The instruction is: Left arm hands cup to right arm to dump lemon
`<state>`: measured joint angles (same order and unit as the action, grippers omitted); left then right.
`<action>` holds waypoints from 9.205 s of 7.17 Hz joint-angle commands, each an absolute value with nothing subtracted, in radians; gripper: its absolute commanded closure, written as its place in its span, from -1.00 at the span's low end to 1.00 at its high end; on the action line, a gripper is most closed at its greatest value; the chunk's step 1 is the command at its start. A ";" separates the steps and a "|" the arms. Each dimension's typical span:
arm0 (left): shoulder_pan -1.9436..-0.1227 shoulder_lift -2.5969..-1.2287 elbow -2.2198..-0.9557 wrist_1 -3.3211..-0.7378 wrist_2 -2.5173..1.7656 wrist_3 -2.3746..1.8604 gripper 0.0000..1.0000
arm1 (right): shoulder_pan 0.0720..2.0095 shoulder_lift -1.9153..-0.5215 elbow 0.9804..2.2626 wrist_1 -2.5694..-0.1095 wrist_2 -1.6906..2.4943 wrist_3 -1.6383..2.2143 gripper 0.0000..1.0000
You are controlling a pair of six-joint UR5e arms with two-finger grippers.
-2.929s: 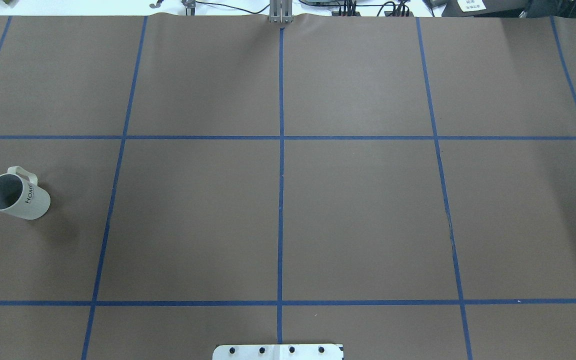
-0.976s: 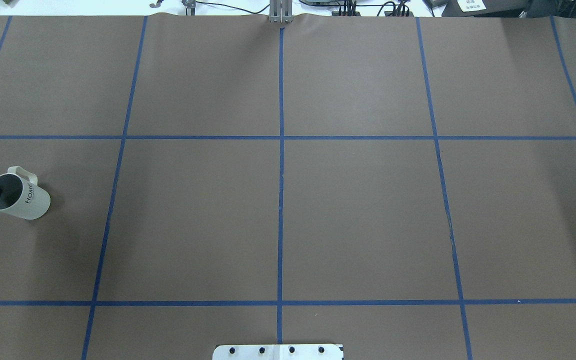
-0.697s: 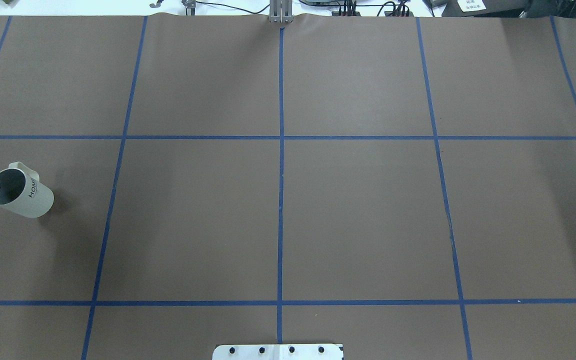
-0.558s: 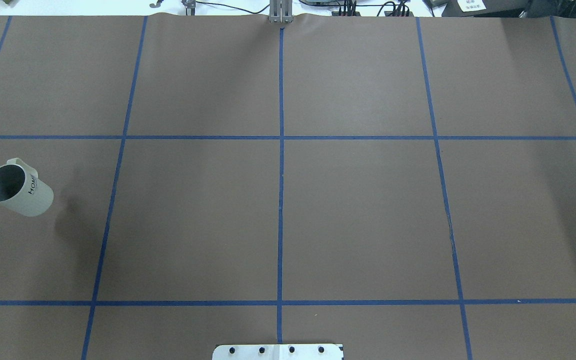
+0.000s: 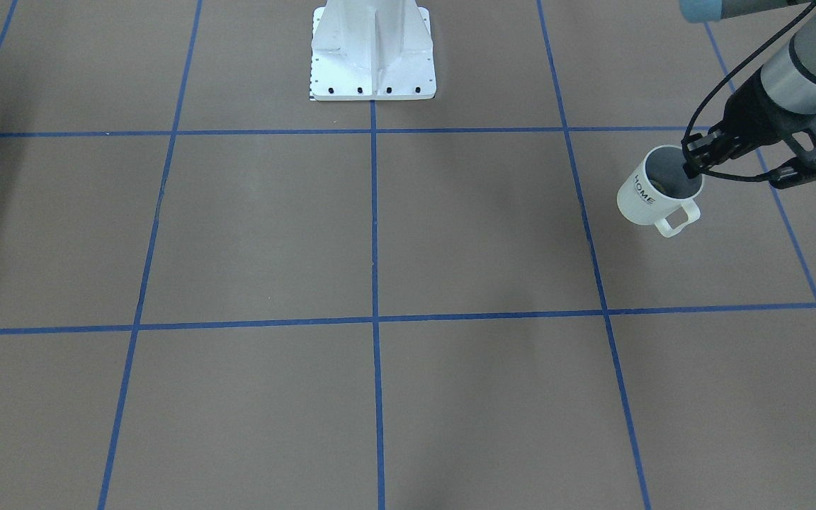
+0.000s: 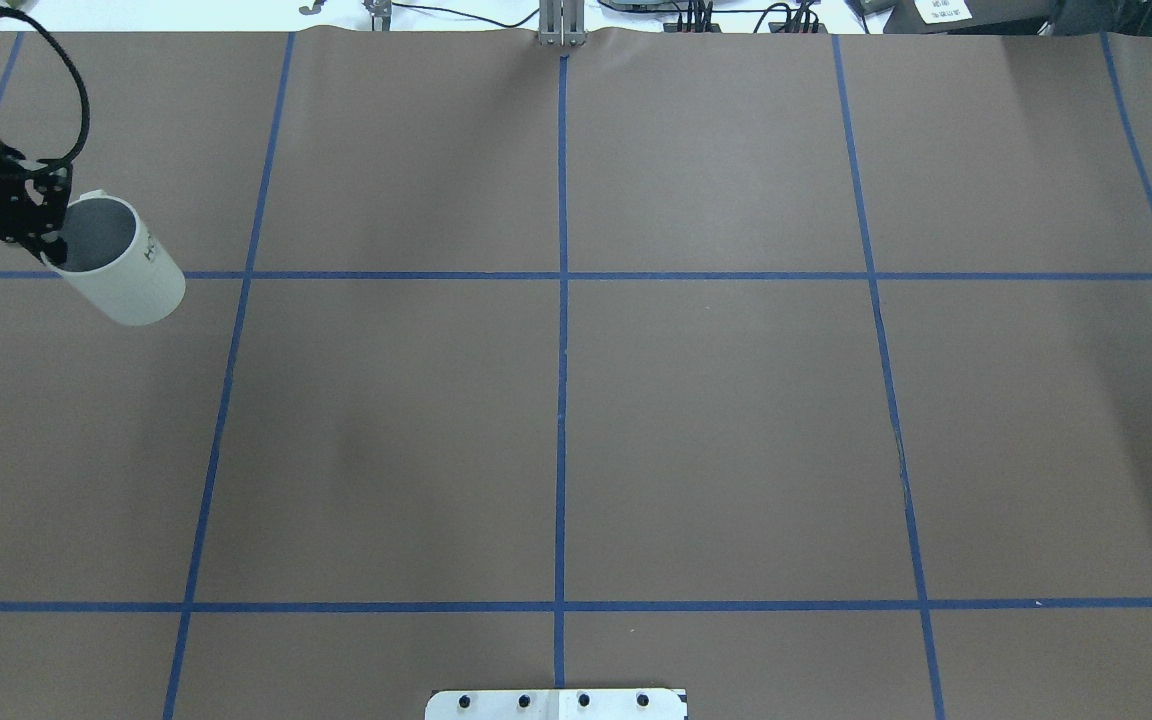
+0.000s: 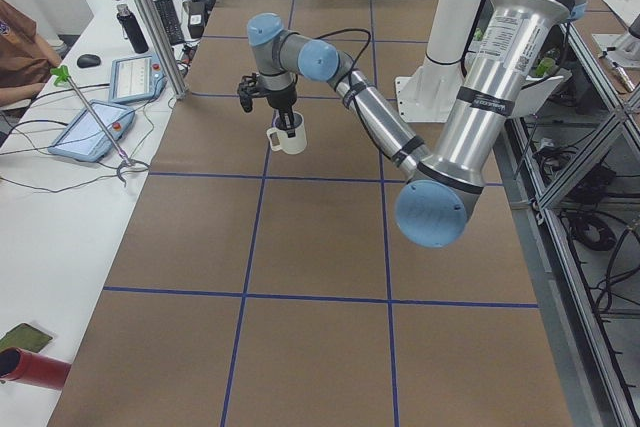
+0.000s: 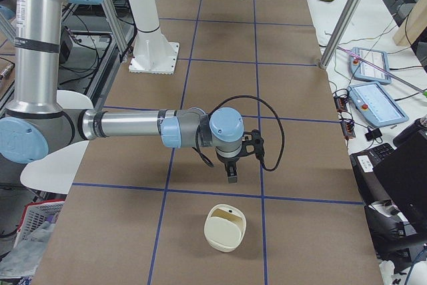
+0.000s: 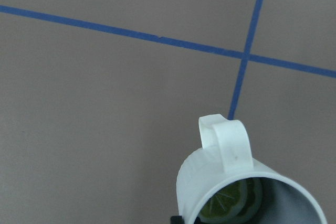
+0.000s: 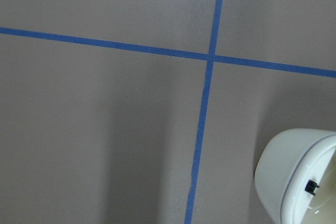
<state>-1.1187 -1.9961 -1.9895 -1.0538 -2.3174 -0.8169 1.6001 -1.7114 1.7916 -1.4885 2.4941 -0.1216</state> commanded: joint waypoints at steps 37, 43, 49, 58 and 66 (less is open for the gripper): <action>-0.703 -2.706 -1.414 -1.322 -2.402 -1.792 1.00 | 0.434 -1.302 1.767 -0.374 1.390 0.545 -0.98; -0.698 -2.706 -1.422 -1.321 -2.416 -1.792 1.00 | 0.434 -1.295 1.769 -0.377 1.390 0.551 -0.55; -0.699 -2.697 -1.436 -1.361 -2.411 -1.775 -1.00 | 0.439 -1.296 1.766 -0.377 1.390 0.557 0.04; -0.738 -2.684 -1.483 -1.356 -2.401 -1.773 -1.00 | 0.773 -1.545 1.799 -0.492 1.337 0.560 0.54; -0.759 -2.666 -1.543 -1.347 -2.399 -1.786 -1.00 | 1.122 -1.799 1.500 -0.064 1.403 0.595 0.97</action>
<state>-0.7515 -2.6762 -1.5295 -1.3470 -2.3993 -1.7854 1.0648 -1.7953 1.6350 -0.2414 1.3552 0.5940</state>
